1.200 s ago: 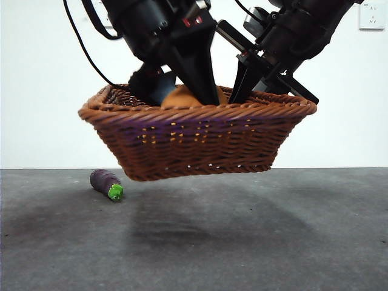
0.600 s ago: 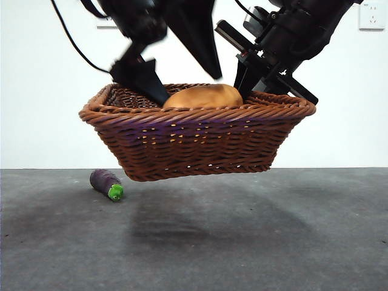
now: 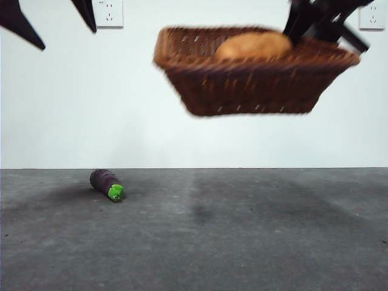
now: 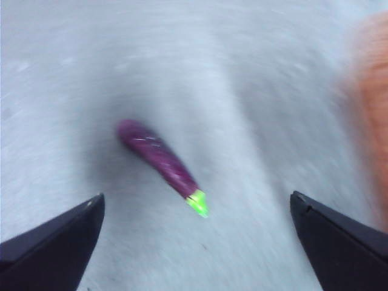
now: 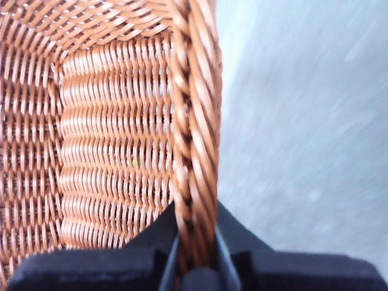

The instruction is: Help me put the vegetables on the table into the basket

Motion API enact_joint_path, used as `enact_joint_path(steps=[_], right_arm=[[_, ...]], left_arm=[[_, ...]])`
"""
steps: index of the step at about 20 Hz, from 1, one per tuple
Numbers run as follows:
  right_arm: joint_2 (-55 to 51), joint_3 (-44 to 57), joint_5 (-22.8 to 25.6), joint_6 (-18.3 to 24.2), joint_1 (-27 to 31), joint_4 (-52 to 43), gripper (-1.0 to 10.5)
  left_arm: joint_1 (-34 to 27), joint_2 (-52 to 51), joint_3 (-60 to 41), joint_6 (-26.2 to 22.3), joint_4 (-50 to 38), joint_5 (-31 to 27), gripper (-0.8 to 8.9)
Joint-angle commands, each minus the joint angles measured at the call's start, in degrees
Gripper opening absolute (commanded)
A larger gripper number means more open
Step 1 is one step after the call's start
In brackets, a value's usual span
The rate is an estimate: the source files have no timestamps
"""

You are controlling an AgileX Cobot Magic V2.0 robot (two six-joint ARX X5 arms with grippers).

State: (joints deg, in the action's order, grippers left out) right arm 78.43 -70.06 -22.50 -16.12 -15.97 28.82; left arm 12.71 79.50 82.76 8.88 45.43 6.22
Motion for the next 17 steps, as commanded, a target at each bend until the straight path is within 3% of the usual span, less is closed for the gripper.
enact_joint_path(steps=[1, 5, 9, 17], right_arm=[[-3.9, -0.2, -0.7, 2.1, 1.7, 0.9, -0.1], [-8.8, -0.2, -0.5, 6.2, 2.6, 6.4, -0.1], [-12.5, -0.2, -0.4, 8.7, 2.6, 10.3, -0.1], [-15.3, -0.2, -0.4, 9.3, 2.5, 12.4, -0.1]], left_arm=[[-0.5, 4.3, -0.2, 4.4, -2.4, 0.6, 5.34], [-0.5, 13.8, -0.2, 6.9, -6.1, 0.7, 5.34], [-1.1, 23.7, 1.0, 12.4, -8.2, 3.3, 5.34], [-0.7, 38.4, 16.3, 13.9, 0.8, 0.0, 5.34]])
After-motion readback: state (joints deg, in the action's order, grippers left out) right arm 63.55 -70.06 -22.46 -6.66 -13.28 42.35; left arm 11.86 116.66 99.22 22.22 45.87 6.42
